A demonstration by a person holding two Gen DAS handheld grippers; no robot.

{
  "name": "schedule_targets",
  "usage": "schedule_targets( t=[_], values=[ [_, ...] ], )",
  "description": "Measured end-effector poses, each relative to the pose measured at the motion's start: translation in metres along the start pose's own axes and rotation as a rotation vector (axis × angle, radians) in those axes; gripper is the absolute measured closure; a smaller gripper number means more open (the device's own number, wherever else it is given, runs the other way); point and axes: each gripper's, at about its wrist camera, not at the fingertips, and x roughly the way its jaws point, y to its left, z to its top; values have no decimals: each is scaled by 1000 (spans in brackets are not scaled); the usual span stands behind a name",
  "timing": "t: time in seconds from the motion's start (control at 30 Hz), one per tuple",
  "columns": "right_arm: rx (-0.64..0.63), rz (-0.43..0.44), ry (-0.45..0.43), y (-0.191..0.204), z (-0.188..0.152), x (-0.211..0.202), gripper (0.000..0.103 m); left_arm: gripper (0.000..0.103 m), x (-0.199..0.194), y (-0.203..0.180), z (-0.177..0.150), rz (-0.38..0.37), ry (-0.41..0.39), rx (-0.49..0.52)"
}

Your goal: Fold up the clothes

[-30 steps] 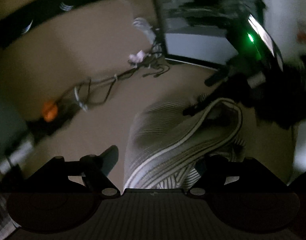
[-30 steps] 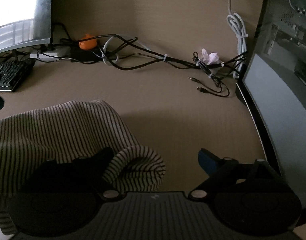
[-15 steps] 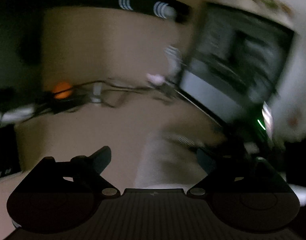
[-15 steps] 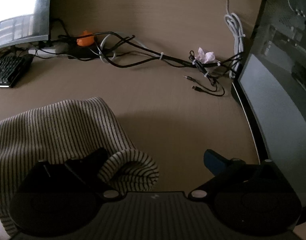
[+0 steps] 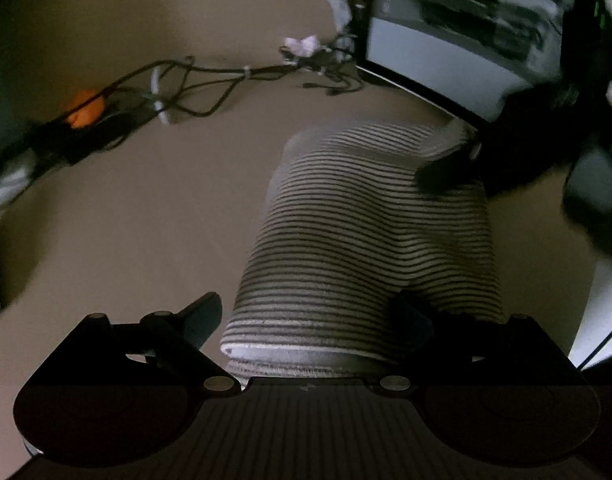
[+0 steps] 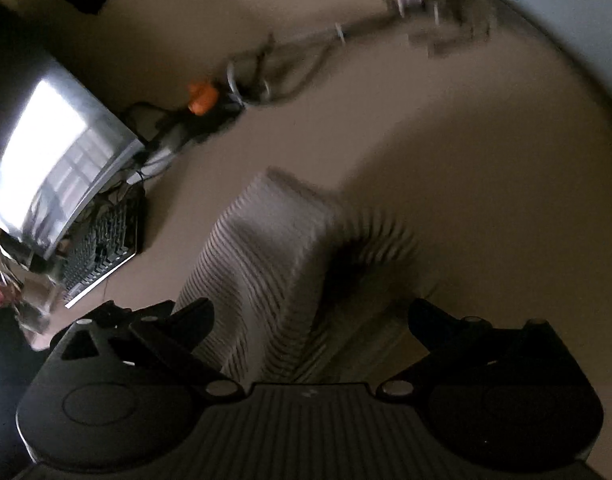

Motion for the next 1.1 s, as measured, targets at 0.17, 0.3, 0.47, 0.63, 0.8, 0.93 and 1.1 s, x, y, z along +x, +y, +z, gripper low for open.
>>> schedule_targets(
  t=[0.17, 0.3, 0.47, 0.63, 0.8, 0.93, 1.1],
  values=[
    [-30, 110, -33, 34, 16, 48, 0, 5, -11, 13, 4, 113, -20, -31],
    [-110, 186, -121, 69, 40, 57, 0, 6, -17, 29, 13, 178, -55, -93],
    [-340, 58, -248, 79, 31, 18, 0, 6, -31, 41, 5, 71, -102, -248],
    [-559, -130, -197, 70, -14, 19, 0, 6, -42, 77, -18, 82, -124, -632],
    [-715, -342, -212, 73, -37, 41, 0, 3, -32, 77, -14, 61, -69, -726],
    [-741, -351, -188, 79, -29, 43, 0, 3, -20, 57, -16, 90, -51, -616],
    [-712, -327, -174, 73, -29, 35, 0, 3, -10, 57, -24, 74, -11, -635]
  ],
)
